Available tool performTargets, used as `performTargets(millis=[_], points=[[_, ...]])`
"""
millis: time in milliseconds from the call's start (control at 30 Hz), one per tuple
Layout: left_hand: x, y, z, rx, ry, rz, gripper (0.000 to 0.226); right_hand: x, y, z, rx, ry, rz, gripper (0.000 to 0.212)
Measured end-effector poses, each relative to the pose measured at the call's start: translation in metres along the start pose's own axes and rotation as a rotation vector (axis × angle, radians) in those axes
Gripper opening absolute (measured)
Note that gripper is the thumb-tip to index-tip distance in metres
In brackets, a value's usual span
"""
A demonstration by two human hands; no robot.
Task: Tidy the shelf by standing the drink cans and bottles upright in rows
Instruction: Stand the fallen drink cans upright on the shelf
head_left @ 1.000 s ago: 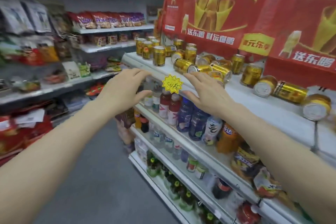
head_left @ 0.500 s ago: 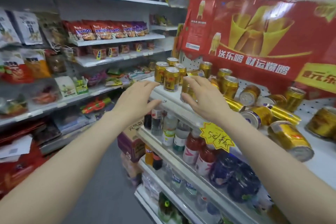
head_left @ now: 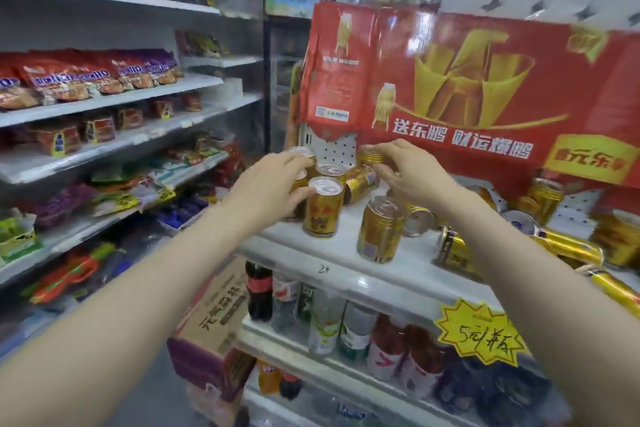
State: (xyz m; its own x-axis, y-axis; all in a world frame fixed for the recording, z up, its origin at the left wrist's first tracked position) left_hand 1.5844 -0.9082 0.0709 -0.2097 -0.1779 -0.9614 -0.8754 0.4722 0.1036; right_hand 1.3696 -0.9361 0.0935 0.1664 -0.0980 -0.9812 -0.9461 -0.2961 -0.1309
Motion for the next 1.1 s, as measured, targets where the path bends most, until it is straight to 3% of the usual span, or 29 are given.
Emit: performTargets(millis=[200,433,600,867,1100], points=[[0.002,-0.014,-0.057,0.072,0.002,0.032,0.046,0.018,0.017,-0.050,0.033,-0.196,0.128,0.045],[0.015,-0.030,-0.104,0.093,-0.095,0.058,0.042,0.061,0.009,-0.092,-0.151,-0.386,0.258,0.067],[0.025,-0.031,-0.115,0.118,-0.178,0.053,0.040,0.073,0.013,-0.102,-0.234,-0.344,0.378,0.081],[0.037,-0.022,-0.123,0.190,-0.248,0.121,0.043,0.042,0.044,-0.074,-0.048,-0.209,-0.127,0.083],[0.041,-0.020,-0.126,0.190,-0.313,0.172,0.059,0.049,0.052,-0.065,0.059,-0.271,-0.170,0.073]])
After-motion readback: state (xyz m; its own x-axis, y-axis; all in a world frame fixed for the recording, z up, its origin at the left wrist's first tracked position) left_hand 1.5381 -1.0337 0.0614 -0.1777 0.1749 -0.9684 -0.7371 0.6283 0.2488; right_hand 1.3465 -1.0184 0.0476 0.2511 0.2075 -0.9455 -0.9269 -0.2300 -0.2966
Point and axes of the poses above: each hand's wrist, its own z-axis away from the middle knuckle, its own x-axis out of the palm, y = z × x, the point moved 7 cm from there along -z, towards the middle knuckle, and after that the axes turned 13 degrees about -y, right-handed, at the moved point
